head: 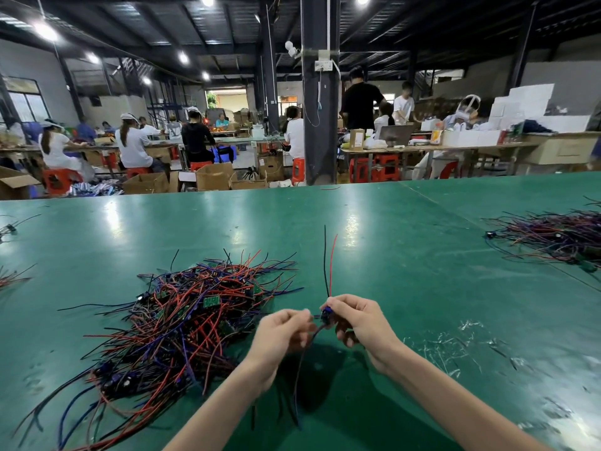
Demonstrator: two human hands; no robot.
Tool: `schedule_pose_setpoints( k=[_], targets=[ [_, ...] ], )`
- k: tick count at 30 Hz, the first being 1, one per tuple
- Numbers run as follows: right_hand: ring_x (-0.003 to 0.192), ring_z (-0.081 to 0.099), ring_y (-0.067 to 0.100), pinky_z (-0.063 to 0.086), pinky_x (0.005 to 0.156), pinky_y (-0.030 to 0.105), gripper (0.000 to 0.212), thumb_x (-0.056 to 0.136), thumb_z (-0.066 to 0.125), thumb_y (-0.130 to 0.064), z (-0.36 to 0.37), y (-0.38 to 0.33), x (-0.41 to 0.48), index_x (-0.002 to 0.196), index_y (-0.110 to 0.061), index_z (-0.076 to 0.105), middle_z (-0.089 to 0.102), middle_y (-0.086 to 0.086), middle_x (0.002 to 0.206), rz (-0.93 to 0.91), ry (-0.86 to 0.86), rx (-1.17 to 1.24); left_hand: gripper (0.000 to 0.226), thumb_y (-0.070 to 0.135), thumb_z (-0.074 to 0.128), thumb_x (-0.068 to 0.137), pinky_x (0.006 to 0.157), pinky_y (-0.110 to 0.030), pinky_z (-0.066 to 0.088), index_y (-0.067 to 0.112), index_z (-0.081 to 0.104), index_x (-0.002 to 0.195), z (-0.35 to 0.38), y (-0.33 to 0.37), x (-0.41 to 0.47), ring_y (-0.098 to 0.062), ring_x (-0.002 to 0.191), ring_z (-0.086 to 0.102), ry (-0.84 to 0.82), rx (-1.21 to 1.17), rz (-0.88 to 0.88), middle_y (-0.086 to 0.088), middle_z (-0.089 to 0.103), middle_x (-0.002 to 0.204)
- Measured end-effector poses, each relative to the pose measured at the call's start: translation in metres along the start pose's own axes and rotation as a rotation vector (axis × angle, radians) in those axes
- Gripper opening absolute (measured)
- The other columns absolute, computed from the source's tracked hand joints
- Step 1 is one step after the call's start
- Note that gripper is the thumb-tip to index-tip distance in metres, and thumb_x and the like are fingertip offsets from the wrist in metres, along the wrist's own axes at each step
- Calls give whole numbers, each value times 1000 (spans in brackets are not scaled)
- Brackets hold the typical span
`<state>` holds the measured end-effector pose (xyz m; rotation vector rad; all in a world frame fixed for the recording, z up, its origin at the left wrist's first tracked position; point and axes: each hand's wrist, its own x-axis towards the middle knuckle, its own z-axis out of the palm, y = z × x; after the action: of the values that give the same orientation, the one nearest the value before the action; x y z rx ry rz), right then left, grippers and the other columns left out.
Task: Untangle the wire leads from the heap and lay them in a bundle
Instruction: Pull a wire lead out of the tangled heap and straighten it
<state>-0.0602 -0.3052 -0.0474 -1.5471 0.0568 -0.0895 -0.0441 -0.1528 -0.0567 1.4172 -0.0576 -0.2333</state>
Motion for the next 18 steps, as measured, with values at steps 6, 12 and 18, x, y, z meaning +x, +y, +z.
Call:
schedule_pose_setpoints(
  k=[6,12,18],
  targets=[
    [38,49,10,32,34,17,19,93,58,-13,-1,3,4,77,-7,66,65,3,58,-7,56,40,20,11,55,93,50,-19,47,3,63,77,11,-5,-10,-11,50,57,-120,-1,-22,-7,66,64],
    [38,51,12,33,35,17,20,91,61,-15,-2,6,5,74,-8,67,67,5,59,-13,56,37,16,11,58,91,53,-22,50,2,67,81,9,-4,-12,-13,54,58,-172,-11,-54,-10,65,68],
    [39,51,12,32,35,18,18,91,61,-17,-2,9,6,76,-9,68,66,3,59,-3,42,20,13,9,59,91,54,-22,50,4,66,81,8,-6,-11,-12,55,59,-192,25,-65,-8,66,68]
  ],
)
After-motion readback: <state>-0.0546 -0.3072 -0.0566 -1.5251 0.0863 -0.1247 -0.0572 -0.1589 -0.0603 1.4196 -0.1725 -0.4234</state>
